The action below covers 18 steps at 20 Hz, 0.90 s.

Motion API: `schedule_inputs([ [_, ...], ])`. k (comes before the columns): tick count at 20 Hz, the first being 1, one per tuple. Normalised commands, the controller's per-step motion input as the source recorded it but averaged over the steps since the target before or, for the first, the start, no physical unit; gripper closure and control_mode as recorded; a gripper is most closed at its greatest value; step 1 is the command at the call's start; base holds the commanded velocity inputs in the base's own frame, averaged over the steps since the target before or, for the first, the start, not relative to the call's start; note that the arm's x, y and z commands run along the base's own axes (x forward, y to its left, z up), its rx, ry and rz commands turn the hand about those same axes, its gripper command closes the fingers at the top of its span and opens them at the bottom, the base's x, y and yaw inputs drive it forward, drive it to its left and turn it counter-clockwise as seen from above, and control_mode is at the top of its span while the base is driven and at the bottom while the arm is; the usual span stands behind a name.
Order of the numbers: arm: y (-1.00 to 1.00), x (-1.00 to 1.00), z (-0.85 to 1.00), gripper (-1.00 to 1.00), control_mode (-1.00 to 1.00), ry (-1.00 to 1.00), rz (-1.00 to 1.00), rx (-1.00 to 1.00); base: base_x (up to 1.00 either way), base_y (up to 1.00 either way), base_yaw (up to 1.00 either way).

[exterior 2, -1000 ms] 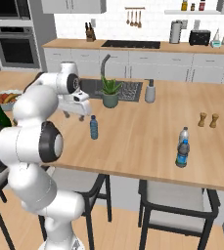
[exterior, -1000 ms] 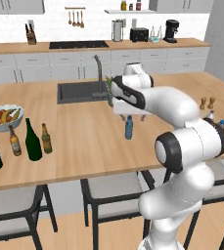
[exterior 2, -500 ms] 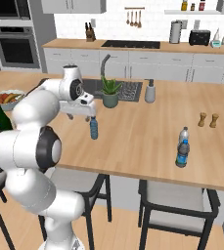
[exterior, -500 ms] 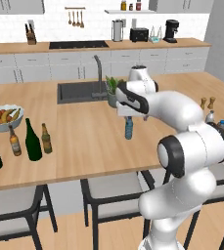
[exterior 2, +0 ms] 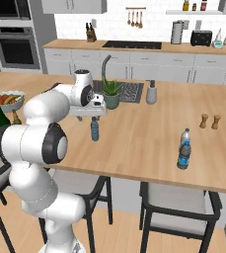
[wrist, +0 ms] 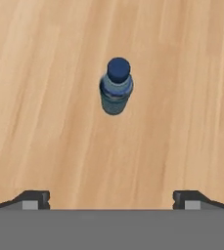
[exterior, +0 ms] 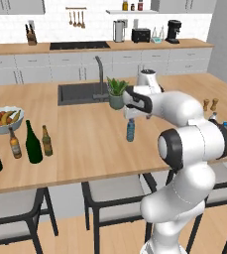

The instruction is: Move the plastic bottles in the middle to the plastics group, and the glass bottles in the middle to the glass group.

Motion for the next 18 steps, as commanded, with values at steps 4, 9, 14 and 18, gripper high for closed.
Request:
schedule_inputs([
  [4,0.06,0.31,-0.25,-1.0,-1.0,-0.21,0.14,0.0,0.0,0.0,0.0],
  [9,0.11,0.36,-0.18,-1.0,-1.0,-0.09,0.01,0.0,0.0,0.0,0.0],
  [14,0.0,0.32,-0.02,-1.0,-1.0,-0.01,-0.03,0.01,0.0,0.0,0.0],
  [18,0.0,0.31,0.0,-1.0,-1.0,0.0,-0.12,0.06,0.0,0.0,0.0],
])
